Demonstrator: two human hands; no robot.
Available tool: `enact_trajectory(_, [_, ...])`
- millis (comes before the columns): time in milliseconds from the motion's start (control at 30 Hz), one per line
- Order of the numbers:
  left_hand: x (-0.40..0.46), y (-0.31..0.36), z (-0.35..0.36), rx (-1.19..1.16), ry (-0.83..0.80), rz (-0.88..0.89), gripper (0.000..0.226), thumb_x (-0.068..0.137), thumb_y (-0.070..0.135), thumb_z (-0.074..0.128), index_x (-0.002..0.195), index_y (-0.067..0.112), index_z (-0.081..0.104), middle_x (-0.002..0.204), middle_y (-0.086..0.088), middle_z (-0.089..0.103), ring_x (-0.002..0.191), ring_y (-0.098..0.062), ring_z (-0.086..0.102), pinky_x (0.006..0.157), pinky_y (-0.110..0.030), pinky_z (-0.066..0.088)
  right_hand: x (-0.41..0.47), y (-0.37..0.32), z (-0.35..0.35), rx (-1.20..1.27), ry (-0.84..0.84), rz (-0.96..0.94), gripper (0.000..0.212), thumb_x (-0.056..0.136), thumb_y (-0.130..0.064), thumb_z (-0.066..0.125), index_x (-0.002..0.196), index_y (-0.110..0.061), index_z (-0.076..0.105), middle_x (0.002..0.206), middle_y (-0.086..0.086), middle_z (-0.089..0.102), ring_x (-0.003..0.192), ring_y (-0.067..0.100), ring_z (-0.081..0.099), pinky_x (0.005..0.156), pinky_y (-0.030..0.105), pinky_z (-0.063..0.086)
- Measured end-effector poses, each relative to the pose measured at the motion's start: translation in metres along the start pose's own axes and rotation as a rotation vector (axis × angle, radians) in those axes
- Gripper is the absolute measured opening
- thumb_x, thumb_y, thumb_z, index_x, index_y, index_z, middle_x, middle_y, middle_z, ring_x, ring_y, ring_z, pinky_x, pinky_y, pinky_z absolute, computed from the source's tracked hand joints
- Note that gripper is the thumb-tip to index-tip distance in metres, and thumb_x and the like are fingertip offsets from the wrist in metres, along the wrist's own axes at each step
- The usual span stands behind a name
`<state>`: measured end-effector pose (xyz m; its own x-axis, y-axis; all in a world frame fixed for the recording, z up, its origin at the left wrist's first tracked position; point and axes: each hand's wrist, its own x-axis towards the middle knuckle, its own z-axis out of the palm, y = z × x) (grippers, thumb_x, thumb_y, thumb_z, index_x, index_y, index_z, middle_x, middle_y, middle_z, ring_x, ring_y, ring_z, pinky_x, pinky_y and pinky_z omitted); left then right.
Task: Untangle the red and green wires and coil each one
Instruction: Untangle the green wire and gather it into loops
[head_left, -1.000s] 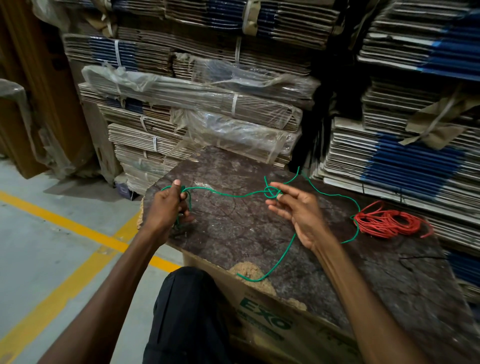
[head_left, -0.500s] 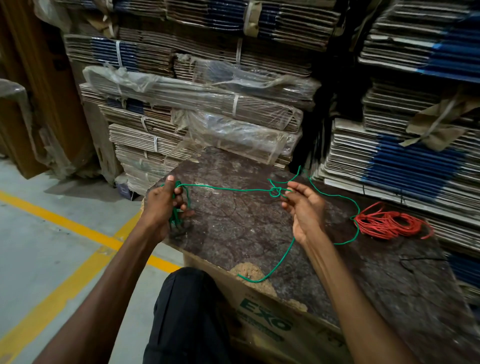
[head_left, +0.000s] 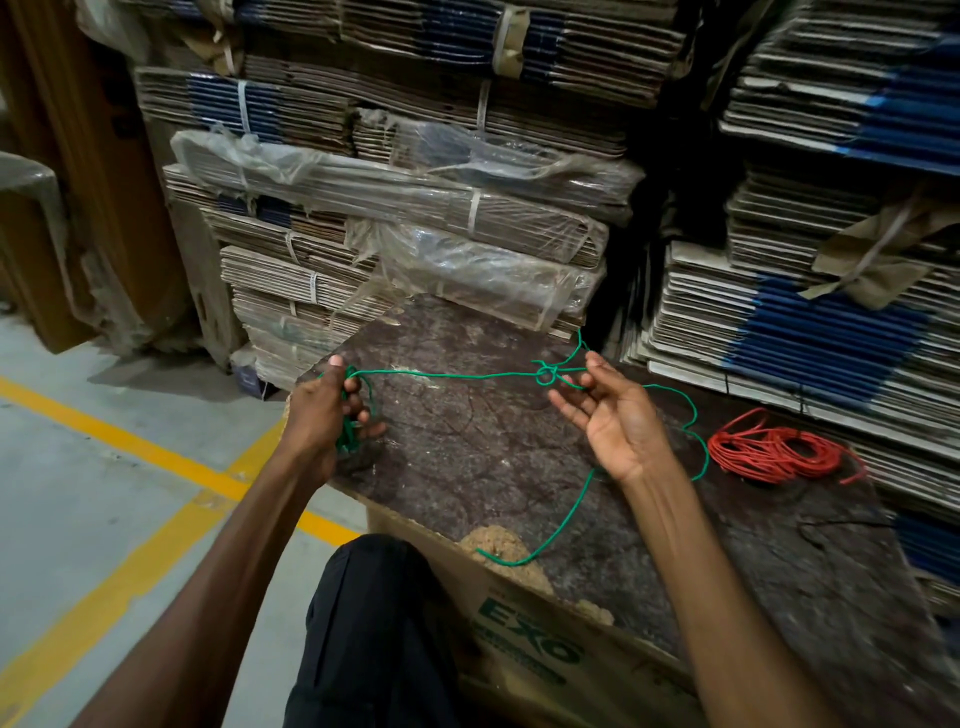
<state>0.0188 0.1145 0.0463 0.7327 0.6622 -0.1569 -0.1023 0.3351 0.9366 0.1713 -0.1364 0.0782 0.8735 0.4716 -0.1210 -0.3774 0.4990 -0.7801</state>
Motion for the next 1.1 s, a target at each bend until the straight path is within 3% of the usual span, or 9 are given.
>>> enact_trajectory(200, [0.002,0.001,0.001,-0.055,-0.006,-0.032,0.043,0.101,0.046,0.04,0.069,0.018,0.044,0.048,0.007,0.038,0.042,-0.009,0.045,0.059,-0.037,0.06,0.002,0.001,-0.002,-0.023,0.017,-0.079,0.024,0.094,0.004,0.046,0.106,-0.014,0.056,0.062,-0.003,0.054,0.048,0.004,0.052,0.057,0.023,0.056])
enact_trajectory(333, [0.006,0.003,-0.001,-0.054,-0.002,-0.035,0.043,0.102,0.046,0.037,0.07,0.018,0.043,0.045,0.008,0.037,0.042,-0.009,0.044,0.056,-0.035,0.06,0.0,0.001,-0.01,-0.062,-0.042,-0.056,0.032,0.091,0.008,0.041,0.109,-0.011,0.058,0.069,0.001,0.043,0.036,-0.002,0.027,0.033,0.01,0.023])
enact_trajectory(433, [0.008,0.005,-0.003,-0.065,0.003,-0.026,0.043,0.103,0.045,0.036,0.07,0.018,0.043,0.045,0.008,0.037,0.043,-0.009,0.043,0.056,-0.036,0.06,-0.006,-0.005,-0.016,-0.152,-0.114,-0.019,0.029,0.084,-0.001,0.054,0.11,-0.012,0.059,0.07,0.001,0.044,0.034,-0.004,0.021,0.03,0.01,0.016])
enact_trajectory(533, [0.009,0.006,-0.006,-0.078,0.018,-0.026,0.043,0.103,0.045,0.036,0.07,0.017,0.043,0.045,0.008,0.037,0.043,-0.01,0.043,0.056,-0.036,0.06,-0.009,-0.01,-0.018,-0.174,-0.15,-0.06,0.042,0.071,-0.016,0.071,0.111,-0.014,0.06,0.073,-0.001,0.049,0.037,-0.003,0.027,0.04,0.011,0.035])
enact_trajectory(633, [0.012,0.006,-0.009,-0.096,0.026,-0.038,0.043,0.103,0.045,0.036,0.07,0.017,0.043,0.046,0.007,0.038,0.046,-0.011,0.043,0.056,-0.037,0.06,-0.01,-0.015,-0.019,-0.03,-0.166,-0.095,0.04,0.08,-0.011,0.061,0.119,-0.018,0.057,0.073,-0.005,0.055,0.049,0.0,0.043,0.078,0.04,0.06])
enact_trajectory(733, [0.013,0.007,-0.009,-0.089,0.027,-0.041,0.044,0.102,0.046,0.037,0.07,0.017,0.044,0.046,0.007,0.037,0.045,-0.011,0.043,0.055,-0.036,0.06,-0.012,-0.019,-0.018,0.031,-0.183,-0.137,0.051,0.083,-0.007,0.054,0.133,-0.014,0.05,0.079,-0.002,0.056,0.052,0.001,0.046,0.062,0.027,0.058])
enact_trajectory(800, [0.013,0.009,-0.01,-0.095,0.033,-0.042,0.044,0.102,0.046,0.037,0.07,0.018,0.043,0.046,0.007,0.036,0.044,-0.01,0.043,0.055,-0.036,0.06,-0.012,-0.02,-0.021,-0.015,-0.194,-0.141,0.055,0.084,-0.006,0.054,0.139,-0.013,0.046,0.081,0.0,0.057,0.047,0.0,0.04,0.044,0.015,0.043])
enact_trajectory(933, [0.016,0.013,-0.017,-0.108,0.067,-0.036,0.043,0.103,0.046,0.037,0.07,0.018,0.042,0.045,0.008,0.037,0.042,-0.01,0.042,0.054,-0.036,0.06,-0.01,-0.03,-0.036,-0.468,-0.233,-0.137,0.046,0.087,-0.001,0.059,0.131,-0.013,0.054,0.079,0.004,0.064,0.037,-0.001,0.029,0.035,0.012,0.021])
enact_trajectory(1100, [0.017,0.016,-0.023,-0.083,0.063,-0.017,0.043,0.103,0.046,0.035,0.07,0.02,0.041,0.043,0.009,0.036,0.04,-0.008,0.041,0.056,-0.034,0.059,-0.009,-0.037,-0.041,-1.12,-0.296,-0.191,0.032,0.082,0.0,0.072,0.111,-0.009,0.066,0.066,0.0,0.069,0.053,-0.001,0.052,0.052,0.012,0.037])
